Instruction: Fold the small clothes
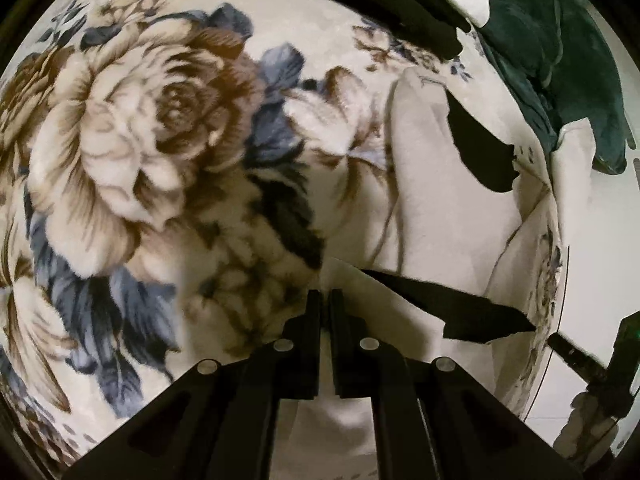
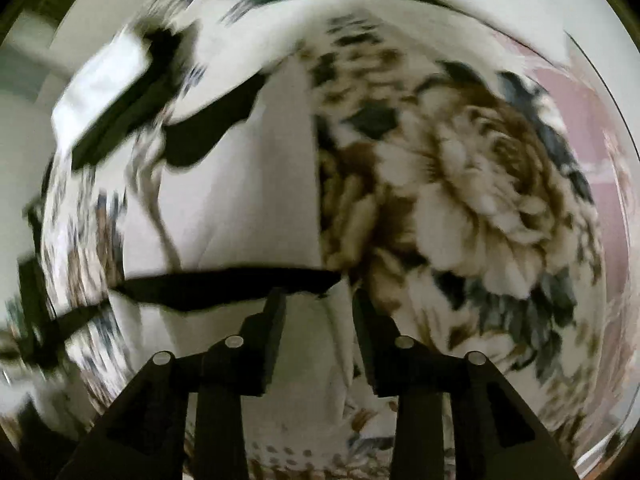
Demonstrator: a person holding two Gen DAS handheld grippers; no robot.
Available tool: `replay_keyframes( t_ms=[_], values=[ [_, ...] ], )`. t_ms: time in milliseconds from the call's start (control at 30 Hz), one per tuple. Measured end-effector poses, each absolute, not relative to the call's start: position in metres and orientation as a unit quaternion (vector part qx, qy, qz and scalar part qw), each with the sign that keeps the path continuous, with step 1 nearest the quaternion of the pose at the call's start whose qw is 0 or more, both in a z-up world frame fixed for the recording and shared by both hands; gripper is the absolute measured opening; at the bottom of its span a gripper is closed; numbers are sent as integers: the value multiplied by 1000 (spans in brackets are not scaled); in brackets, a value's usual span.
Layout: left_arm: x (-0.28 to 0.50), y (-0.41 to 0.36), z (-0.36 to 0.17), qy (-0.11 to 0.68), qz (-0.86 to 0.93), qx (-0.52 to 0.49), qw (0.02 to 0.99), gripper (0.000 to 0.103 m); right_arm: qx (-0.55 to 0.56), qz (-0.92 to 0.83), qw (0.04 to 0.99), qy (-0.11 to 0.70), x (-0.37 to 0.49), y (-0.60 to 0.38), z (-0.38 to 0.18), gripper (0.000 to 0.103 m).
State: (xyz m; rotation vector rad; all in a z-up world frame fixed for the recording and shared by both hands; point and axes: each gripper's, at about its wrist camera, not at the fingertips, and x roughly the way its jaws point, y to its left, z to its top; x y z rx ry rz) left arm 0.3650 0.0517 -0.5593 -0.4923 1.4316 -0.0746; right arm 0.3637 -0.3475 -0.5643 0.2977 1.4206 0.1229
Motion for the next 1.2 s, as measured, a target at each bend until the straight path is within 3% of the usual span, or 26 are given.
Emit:
replay_keyframes(
  t_ms=[133, 167, 233, 500, 700, 800, 867, 900, 933, 1000, 1033, 1067, 1200],
  values=[
    [370, 45, -560, 651, -43, -219, 726, 2, 60, 74, 719, 689, 364, -316, -590, 37],
    [371, 44, -560, 652, -43, -216, 726, 2, 52, 69, 716, 693, 363, -313, -597, 30],
    [372, 44, -561, 653, -43, -214, 725, 2, 46, 42, 739, 671, 360, -315, -596, 3],
    [380, 58, -552, 646, -31, -210, 733, 2, 84, -56, 772, 628, 361, -346, -571, 2],
    [395, 68, -553, 641, -27, -227, 733, 2, 101, -63, 762, 637, 375, -350, -580, 2],
    [387, 77, -557, 646, -56, -284, 707, 4, 137, -40, 718, 681, 381, -349, -603, 3],
    [374, 85, -568, 656, -73, -332, 674, 8, 171, -26, 700, 693, 379, -356, -609, 7],
    [367, 88, -572, 661, -75, -347, 662, 20, 181, -20, 699, 691, 377, -358, -609, 8],
    [357, 92, -578, 665, -72, -356, 652, 41, 189, -14, 702, 687, 375, -360, -607, 11],
    [345, 94, -585, 665, -67, -368, 646, 59, 199, -3, 710, 676, 372, -364, -601, 29],
    [343, 92, -589, 664, -71, -378, 641, 59, 205, 4, 712, 672, 371, -365, -600, 42],
    [343, 88, -591, 665, -77, -382, 637, 59, 211, 14, 713, 669, 371, -365, -600, 47],
    [364, 52, -581, 653, -108, -322, 677, 53, 208, 27, 697, 685, 374, -360, -616, 44]
  ],
)
